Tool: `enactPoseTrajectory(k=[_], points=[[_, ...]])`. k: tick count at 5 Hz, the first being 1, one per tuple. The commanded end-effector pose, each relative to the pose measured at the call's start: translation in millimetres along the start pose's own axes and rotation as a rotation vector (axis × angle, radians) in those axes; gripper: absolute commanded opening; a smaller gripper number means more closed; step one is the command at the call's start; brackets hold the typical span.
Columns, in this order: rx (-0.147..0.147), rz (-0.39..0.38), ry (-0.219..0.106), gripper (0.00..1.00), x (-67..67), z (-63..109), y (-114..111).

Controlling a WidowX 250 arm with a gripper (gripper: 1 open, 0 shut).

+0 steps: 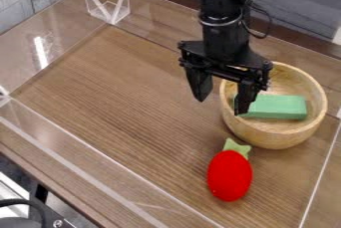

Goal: Move the red object to the right side of the table

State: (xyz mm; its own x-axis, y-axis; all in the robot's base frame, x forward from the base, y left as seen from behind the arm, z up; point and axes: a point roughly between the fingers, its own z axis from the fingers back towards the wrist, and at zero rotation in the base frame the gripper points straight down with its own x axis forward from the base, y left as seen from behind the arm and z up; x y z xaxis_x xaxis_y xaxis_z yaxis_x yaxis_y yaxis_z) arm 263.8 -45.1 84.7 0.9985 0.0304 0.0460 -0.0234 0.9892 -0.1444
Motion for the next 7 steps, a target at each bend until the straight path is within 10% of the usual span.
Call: enactPoseTrajectory(k=[1, 7], points=[[-0.006, -0.010, -0.055, 1.00, 8.6, 14.7, -2.0], [0.098, 0.049, -0.207, 1.00, 37.7, 45.4, 86.7]])
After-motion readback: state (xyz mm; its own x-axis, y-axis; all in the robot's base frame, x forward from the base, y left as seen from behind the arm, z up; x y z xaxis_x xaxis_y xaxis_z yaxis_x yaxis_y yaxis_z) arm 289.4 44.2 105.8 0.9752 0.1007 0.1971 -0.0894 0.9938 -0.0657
